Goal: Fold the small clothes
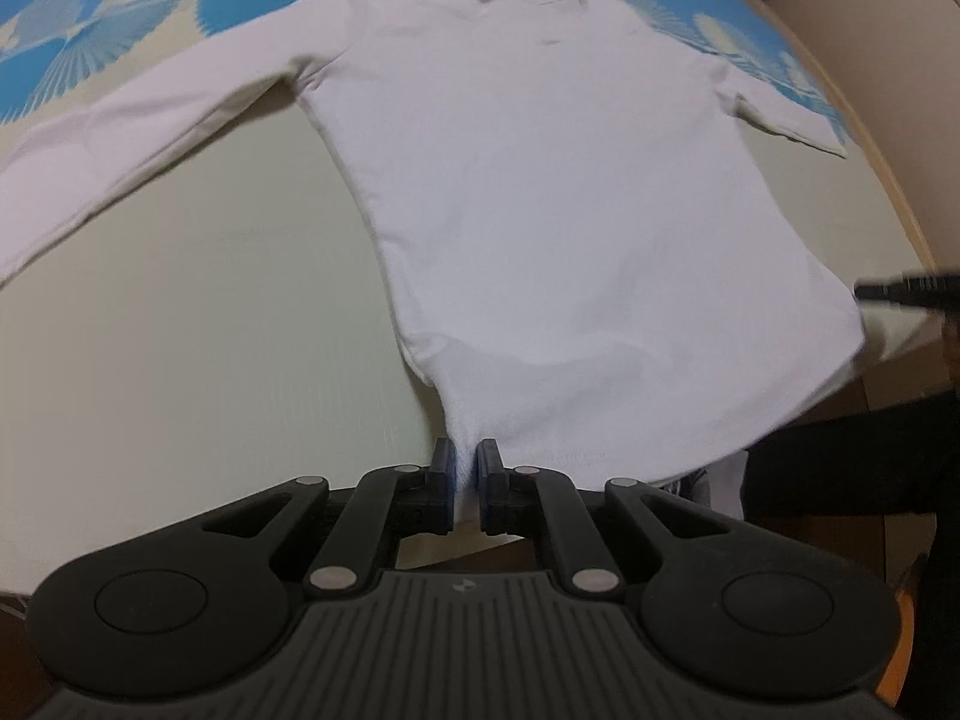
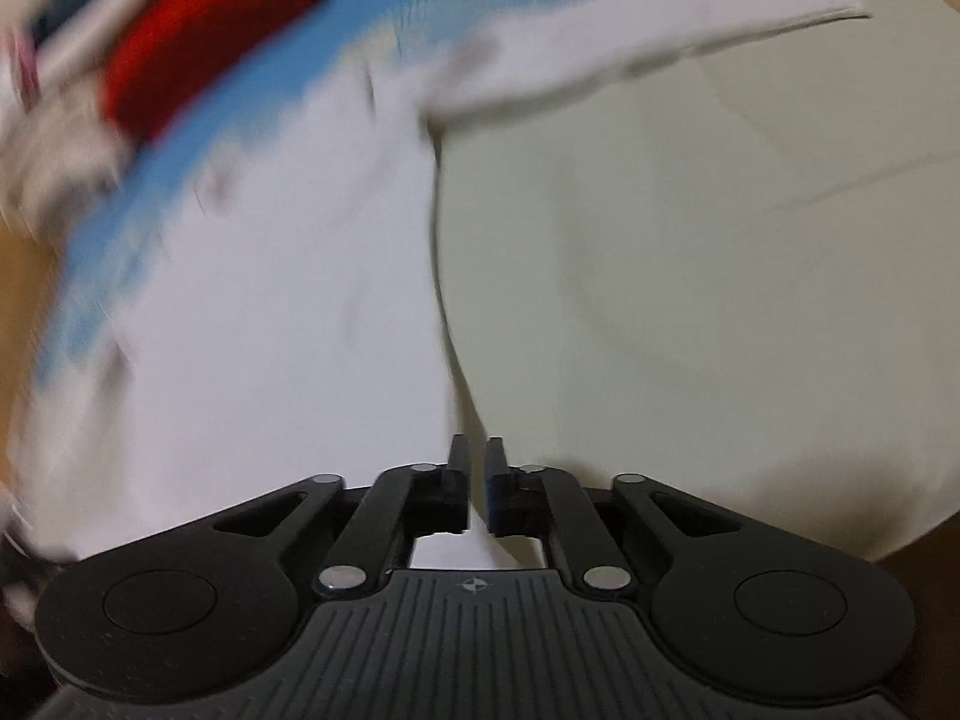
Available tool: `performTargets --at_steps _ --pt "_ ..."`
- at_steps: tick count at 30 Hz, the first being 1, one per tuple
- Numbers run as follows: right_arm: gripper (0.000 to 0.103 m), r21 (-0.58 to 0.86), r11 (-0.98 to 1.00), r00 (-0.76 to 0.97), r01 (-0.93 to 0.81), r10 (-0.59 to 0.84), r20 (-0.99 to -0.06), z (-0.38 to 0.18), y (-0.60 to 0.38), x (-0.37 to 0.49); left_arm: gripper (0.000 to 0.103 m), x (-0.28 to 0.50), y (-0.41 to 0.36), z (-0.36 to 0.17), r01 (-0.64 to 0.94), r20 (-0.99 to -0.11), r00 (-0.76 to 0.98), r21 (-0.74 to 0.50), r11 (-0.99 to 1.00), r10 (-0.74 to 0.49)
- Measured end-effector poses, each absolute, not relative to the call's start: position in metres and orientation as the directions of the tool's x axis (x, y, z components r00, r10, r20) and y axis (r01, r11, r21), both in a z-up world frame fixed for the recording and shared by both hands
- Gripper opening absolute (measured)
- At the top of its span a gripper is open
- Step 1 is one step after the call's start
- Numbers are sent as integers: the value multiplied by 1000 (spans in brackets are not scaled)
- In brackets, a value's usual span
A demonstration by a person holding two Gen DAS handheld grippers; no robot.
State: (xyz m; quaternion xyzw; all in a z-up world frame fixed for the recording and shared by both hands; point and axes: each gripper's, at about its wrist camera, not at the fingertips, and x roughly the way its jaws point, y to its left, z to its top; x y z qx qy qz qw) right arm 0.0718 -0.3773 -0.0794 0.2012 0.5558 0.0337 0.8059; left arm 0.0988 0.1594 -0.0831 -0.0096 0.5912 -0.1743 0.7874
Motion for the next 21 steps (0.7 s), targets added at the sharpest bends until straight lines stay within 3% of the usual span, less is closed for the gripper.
performTargets --at_steps 3,10,11,13,14,15,17,19,21 --pt "34 339 935 351 104 285 -892 -88 -358 69 30 106 162 -98 237 -946 215 -189 953 -241" --pt "36 292 956 287 -6 281 -916 -100 -322 60 30 105 146 -131 285 -976 123 -139 948 -180" --pt "35 299 954 282 -17 291 -914 -100 -319 57 29 105 144 -133 300 -976 118 -138 944 -181" --pt "29 312 949 275 -42 311 -910 -97 -316 52 14 105 145 -134 311 -978 119 -129 942 -173" --pt "20 317 947 271 -49 318 -908 -95 -316 53 5 102 145 -132 312 -978 117 -131 941 -175" --pt "11 325 944 268 -53 326 -906 -93 -317 51 5 102 146 -129 316 -975 122 -137 939 -184" --pt "7 357 933 294 -40 352 -889 -83 -321 47 4 99 147 -116 342 -966 152 -147 928 -209" --pt "7 520 854 410 -11 478 -776 -55 -342 44 3 88 156 -90 352 -936 228 -177 919 -268" --pt "6 723 691 550 -4 605 -575 -31 -372 39 3 79 171 -61 350 -874 314 -257 901 -371"
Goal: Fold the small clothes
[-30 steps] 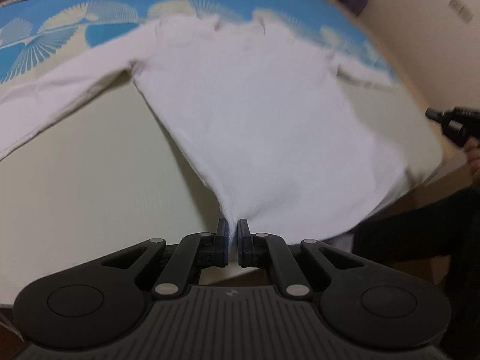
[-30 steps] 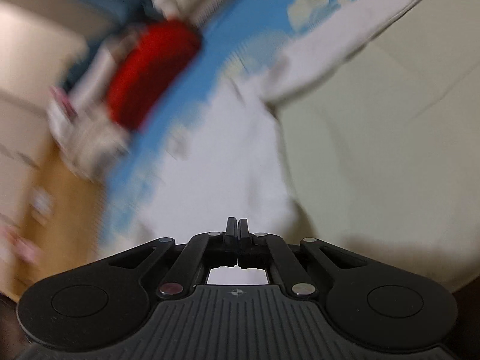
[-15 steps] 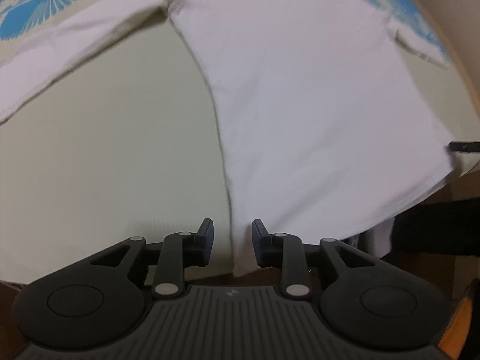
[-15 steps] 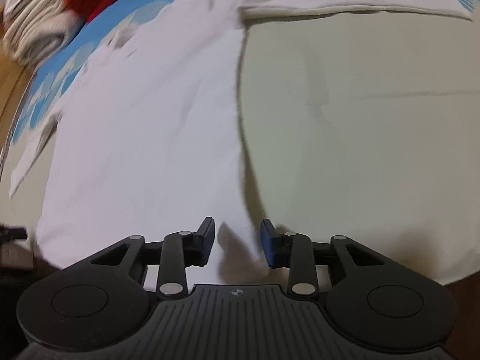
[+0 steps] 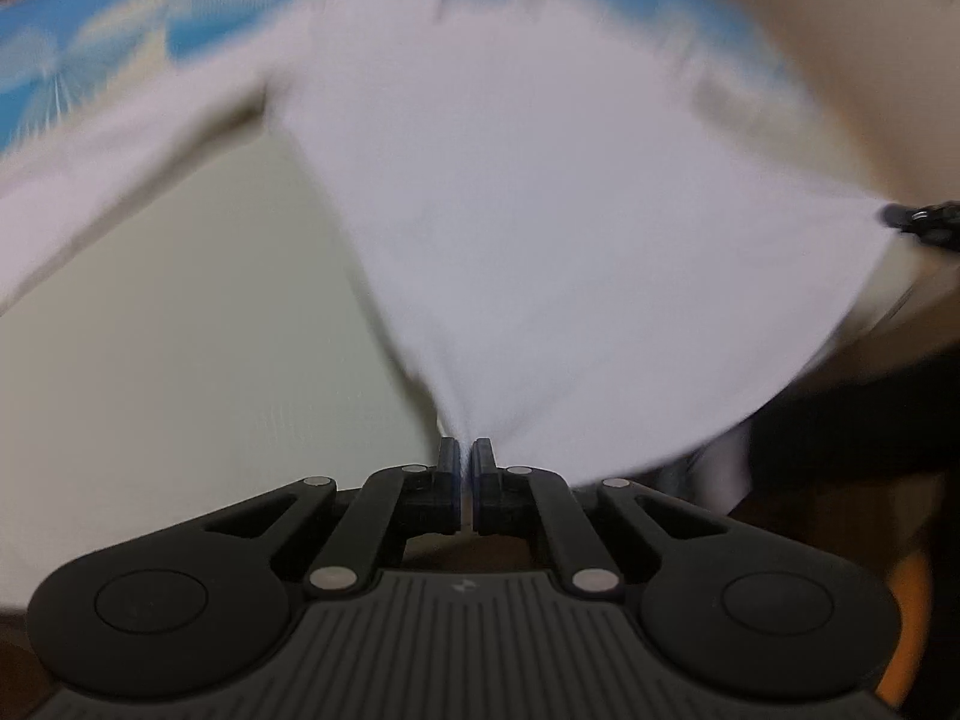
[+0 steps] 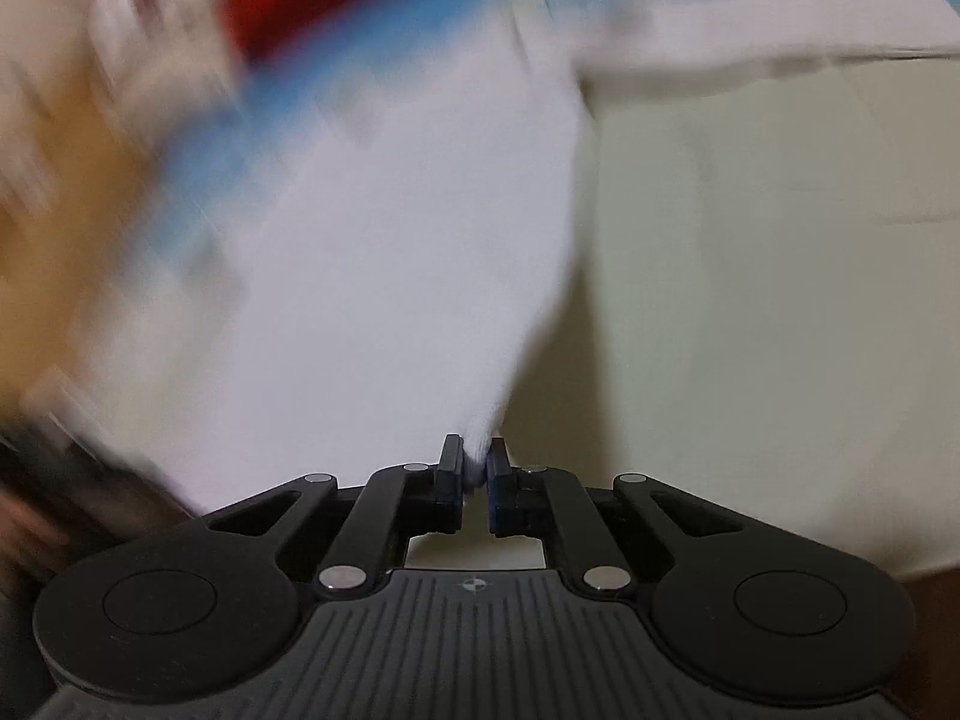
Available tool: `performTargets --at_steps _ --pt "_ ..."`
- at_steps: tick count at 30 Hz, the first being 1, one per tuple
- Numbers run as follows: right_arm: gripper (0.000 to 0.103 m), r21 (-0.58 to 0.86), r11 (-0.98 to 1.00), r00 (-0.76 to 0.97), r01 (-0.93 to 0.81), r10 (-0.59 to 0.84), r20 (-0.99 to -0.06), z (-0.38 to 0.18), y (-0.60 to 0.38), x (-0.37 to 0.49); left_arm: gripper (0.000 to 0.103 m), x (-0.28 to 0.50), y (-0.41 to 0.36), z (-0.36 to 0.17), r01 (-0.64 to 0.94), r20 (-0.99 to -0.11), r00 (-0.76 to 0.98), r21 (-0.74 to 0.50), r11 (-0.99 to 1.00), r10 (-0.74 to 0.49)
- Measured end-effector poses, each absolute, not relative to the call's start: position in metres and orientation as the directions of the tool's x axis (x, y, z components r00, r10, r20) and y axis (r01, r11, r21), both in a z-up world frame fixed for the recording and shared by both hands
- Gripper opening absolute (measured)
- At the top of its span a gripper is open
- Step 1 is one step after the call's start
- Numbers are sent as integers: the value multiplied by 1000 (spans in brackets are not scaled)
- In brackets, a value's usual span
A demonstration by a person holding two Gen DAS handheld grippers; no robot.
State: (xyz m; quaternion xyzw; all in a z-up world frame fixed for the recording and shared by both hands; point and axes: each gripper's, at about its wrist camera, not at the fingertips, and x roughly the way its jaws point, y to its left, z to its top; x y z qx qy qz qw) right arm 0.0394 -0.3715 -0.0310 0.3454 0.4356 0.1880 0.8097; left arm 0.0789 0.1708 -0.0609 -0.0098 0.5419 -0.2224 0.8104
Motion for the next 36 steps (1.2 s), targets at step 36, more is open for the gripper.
performTargets --at_steps 36 --pt "15 265 942 361 208 178 -915 -79 -361 46 3 107 153 -89 378 -903 263 -227 898 -339"
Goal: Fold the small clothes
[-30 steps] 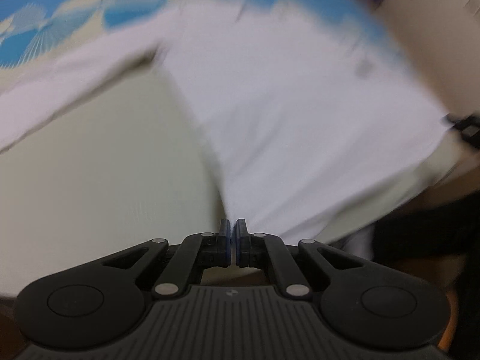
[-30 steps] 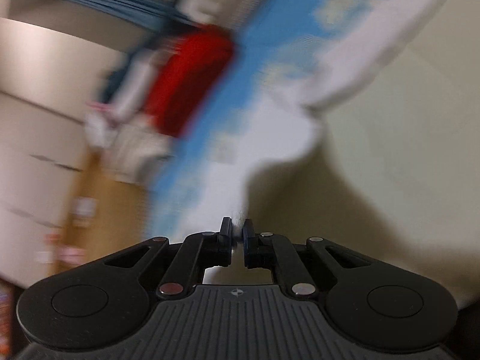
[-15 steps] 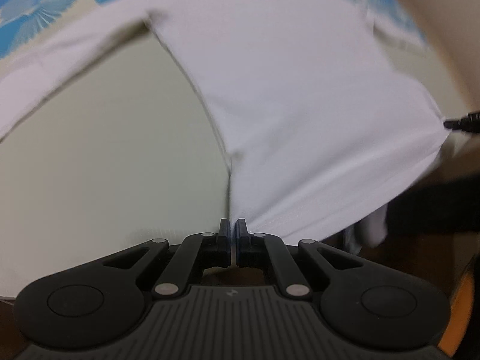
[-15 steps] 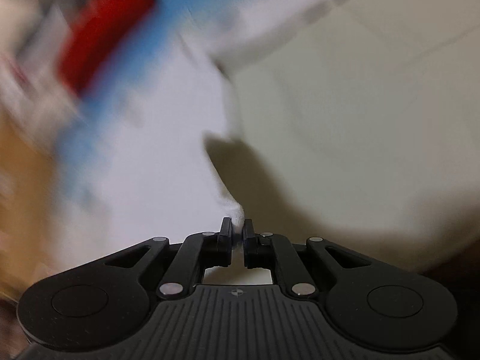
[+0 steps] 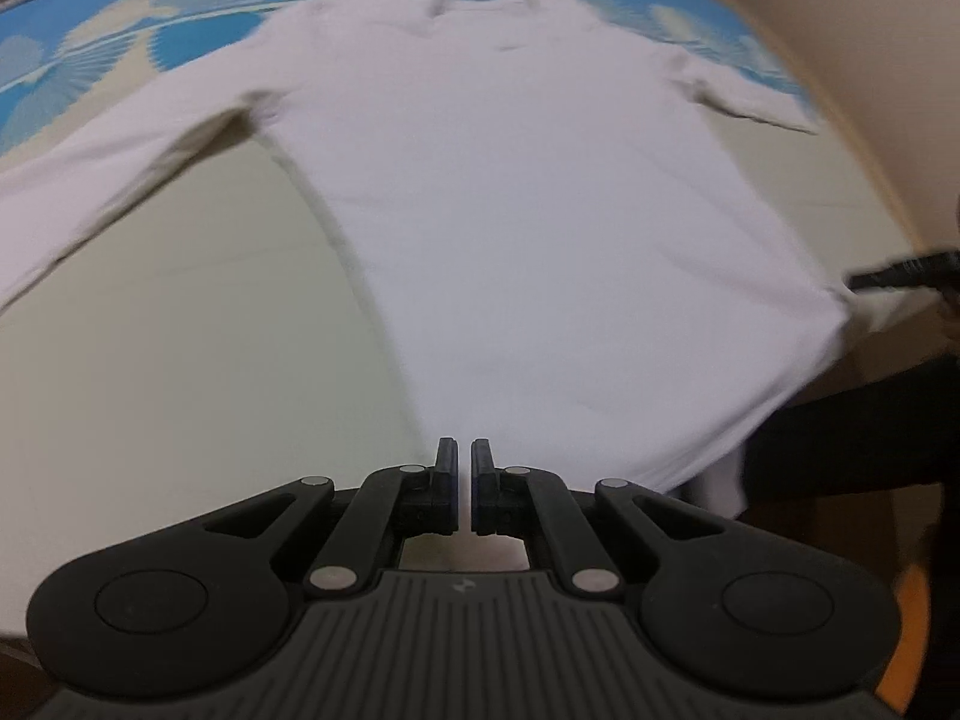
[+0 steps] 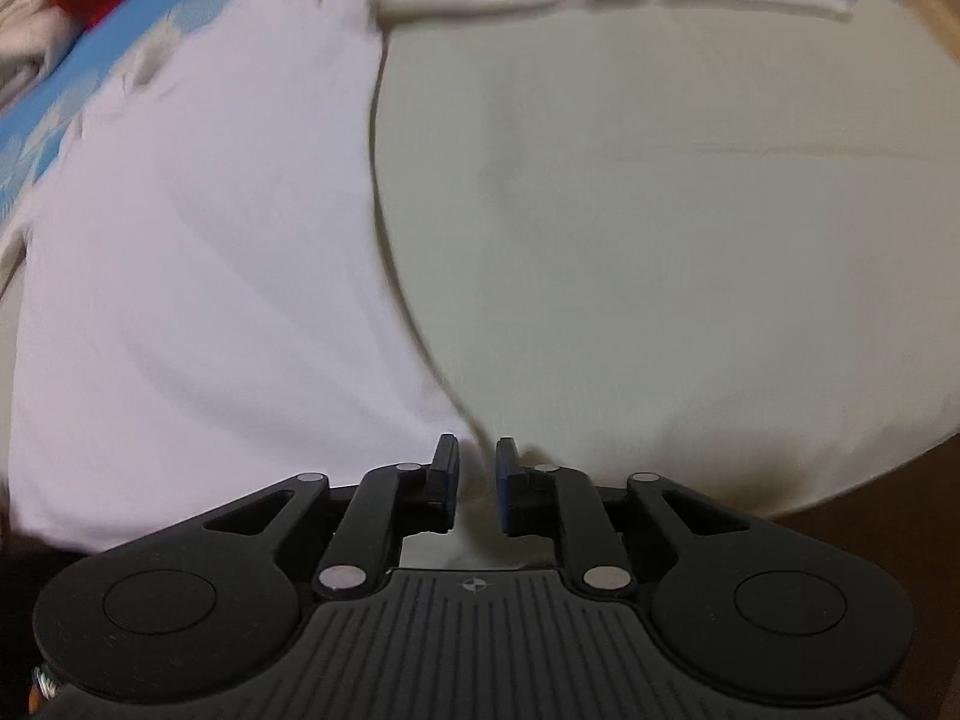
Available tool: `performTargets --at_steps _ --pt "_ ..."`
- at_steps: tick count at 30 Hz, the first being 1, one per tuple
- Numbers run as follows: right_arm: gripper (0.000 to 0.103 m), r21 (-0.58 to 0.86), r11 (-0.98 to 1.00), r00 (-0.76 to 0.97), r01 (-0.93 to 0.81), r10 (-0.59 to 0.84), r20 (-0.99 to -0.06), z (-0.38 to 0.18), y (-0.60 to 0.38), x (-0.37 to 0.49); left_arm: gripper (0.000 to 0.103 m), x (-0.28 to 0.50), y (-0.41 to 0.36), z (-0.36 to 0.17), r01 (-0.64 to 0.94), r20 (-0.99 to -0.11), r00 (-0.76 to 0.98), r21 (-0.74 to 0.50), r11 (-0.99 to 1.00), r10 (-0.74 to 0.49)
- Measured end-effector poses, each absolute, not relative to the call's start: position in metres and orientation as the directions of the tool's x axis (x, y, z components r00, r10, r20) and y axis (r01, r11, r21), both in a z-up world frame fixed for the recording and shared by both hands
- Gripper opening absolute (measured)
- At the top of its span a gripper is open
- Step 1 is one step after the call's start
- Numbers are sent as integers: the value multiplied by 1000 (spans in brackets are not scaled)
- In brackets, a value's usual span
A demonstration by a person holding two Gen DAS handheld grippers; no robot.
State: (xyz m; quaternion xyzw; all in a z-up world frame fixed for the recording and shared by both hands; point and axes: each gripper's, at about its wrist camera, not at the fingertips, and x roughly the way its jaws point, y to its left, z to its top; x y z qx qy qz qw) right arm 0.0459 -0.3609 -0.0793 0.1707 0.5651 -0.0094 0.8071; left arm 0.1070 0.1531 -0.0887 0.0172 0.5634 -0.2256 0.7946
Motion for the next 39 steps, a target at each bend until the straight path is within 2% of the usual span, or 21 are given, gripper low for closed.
performTargets --at_steps 2,3,5,6,8,10,11,14,15,16,18,21,28,33,36,39 --pt "15 382 897 400 224 273 -875 -81 -364 48 5 109 144 -104 394 -920 224 -216 893 -321" --pt "15 383 898 378 214 286 -881 -88 -360 50 5 110 139 -116 402 -940 190 -190 896 -284" --pt "15 290 940 293 177 231 -928 -106 -347 54 7 109 131 -142 434 -984 118 -69 898 -132" --pt "15 212 964 245 162 169 -955 -116 -341 53 9 109 132 -146 429 -989 108 -46 902 -102" --pt "15 206 965 269 159 158 -950 -113 -338 51 9 109 131 -134 419 -980 151 -59 906 -133" --pt "19 240 959 299 151 187 -936 -109 -339 50 12 108 131 -120 431 -955 204 -110 895 -216" --pt "22 206 968 276 145 161 -948 -113 -338 50 14 107 130 -122 440 -955 196 -116 891 -222" --pt "21 135 986 272 97 104 -957 -114 -330 49 16 99 124 -149 482 -988 142 16 876 -60" --pt "22 126 988 297 95 92 -950 -109 -328 48 19 98 123 -147 487 -986 154 23 873 -61" --pt "23 111 989 341 94 73 -937 -100 -327 47 23 99 123 -141 479 -980 185 24 877 -74" --pt "30 98 991 426 89 51 -903 -82 -324 46 44 99 124 -127 460 -959 273 64 886 -73" --pt "38 83 991 561 104 11 -828 -48 -325 45 46 99 123 -114 448 -935 349 112 887 -59" --pt "39 164 979 766 122 12 -642 27 -315 79 58 100 117 -100 434 -896 441 167 885 -47" --pt "56 130 991 865 31 39 -500 74 -285 104 64 117 107 -88 366 -871 491 180 913 -26" --pt "62 88 996 874 -22 62 -482 81 -259 119 65 124 112 -82 291 -856 517 177 940 1" --pt "64 94 994 854 -59 99 -510 61 -241 139 67 128 121 -73 191 -812 581 198 961 51"
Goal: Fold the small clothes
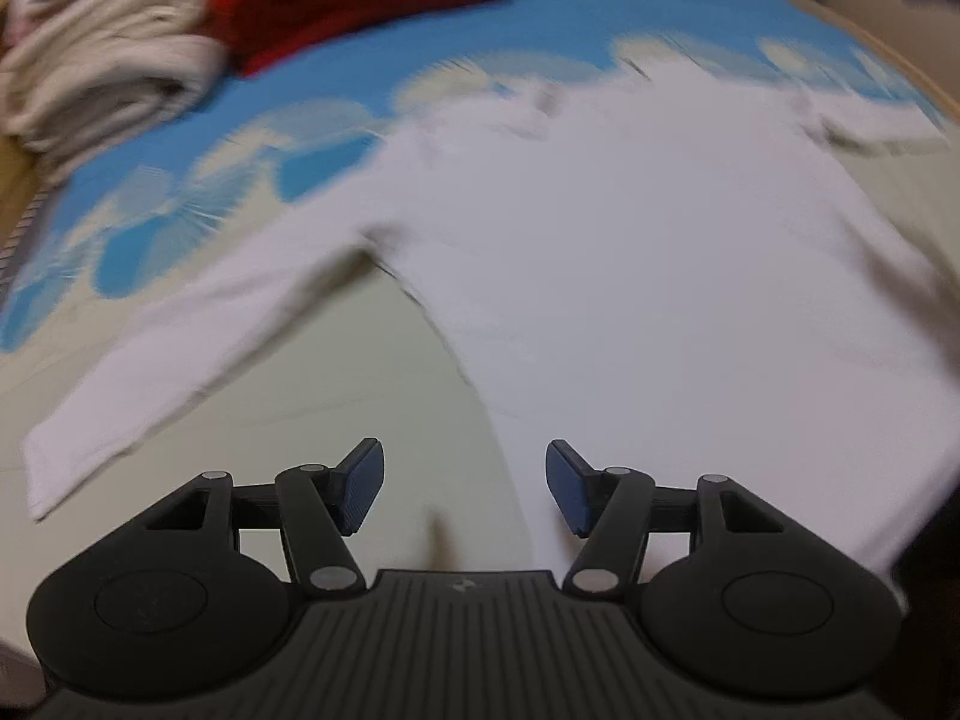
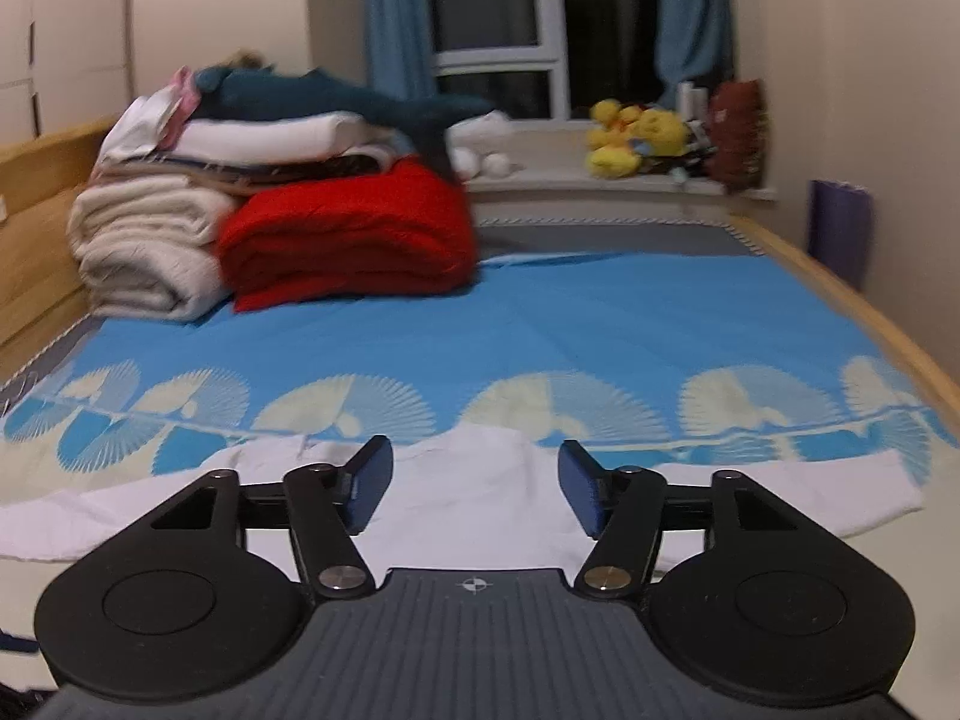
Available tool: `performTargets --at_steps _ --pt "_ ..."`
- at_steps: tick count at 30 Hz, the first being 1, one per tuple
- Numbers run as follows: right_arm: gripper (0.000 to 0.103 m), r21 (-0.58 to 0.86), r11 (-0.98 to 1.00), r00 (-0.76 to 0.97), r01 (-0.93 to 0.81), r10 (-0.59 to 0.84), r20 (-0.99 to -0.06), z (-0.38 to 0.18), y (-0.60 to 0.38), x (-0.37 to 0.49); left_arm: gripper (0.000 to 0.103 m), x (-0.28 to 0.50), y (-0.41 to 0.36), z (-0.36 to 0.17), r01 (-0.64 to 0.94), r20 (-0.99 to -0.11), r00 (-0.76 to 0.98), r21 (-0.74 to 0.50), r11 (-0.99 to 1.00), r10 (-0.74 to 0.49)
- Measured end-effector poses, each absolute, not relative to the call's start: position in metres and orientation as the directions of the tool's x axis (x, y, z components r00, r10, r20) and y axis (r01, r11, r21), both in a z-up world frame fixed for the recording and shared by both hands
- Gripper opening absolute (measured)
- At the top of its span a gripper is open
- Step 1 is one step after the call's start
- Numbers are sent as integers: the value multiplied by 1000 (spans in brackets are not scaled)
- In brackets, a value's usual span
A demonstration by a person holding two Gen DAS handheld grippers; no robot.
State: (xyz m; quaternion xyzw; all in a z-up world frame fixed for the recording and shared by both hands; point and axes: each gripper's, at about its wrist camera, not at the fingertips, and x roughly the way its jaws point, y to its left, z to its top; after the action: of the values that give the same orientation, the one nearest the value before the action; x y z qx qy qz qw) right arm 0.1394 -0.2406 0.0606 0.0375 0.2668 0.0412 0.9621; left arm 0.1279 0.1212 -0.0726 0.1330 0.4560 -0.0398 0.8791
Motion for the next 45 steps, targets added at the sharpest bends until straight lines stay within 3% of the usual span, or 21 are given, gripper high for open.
performTargets --at_steps 4,10,12,14,16,22,31,34,35,36,41,45 --pt "57 166 986 764 0 107 -636 36 -224 169 69 144 153 -47 -25 -746 653 150 988 129" --pt "51 170 985 776 -14 118 -620 45 -203 200 68 207 227 -29 -229 -733 619 176 957 283" --pt "29 198 980 758 -22 145 -636 41 -200 207 68 220 262 -35 -337 -708 616 161 928 346" --pt "15 211 977 739 -21 157 -655 37 -199 213 66 220 297 -54 -442 -691 590 158 883 418" --pt "14 198 980 726 -19 150 -671 35 -197 219 60 226 332 -72 -536 -749 477 167 828 460" --pt "14 164 986 694 -21 132 -708 27 -197 229 61 214 411 -108 -708 -800 365 93 700 476" --pt "15 137 989 648 59 67 -759 11 -214 241 58 188 464 -128 -832 -851 367 -120 542 376" --pt "15 135 988 634 72 59 -771 6 -214 243 35 188 464 -127 -824 -844 381 -125 552 377" --pt "15 134 988 631 72 58 -773 5 -214 242 15 186 463 -127 -819 -842 388 -128 559 376" --pt "15 132 989 631 73 57 -774 5 -213 242 6 184 461 -127 -816 -839 394 -132 563 374" --pt "15 125 989 631 81 46 -775 -1 -219 239 2 199 441 -108 -794 -780 402 -35 608 479" --pt "15 122 985 618 123 20 -786 -21 -236 237 2 220 389 -64 -706 -681 537 -41 707 497"
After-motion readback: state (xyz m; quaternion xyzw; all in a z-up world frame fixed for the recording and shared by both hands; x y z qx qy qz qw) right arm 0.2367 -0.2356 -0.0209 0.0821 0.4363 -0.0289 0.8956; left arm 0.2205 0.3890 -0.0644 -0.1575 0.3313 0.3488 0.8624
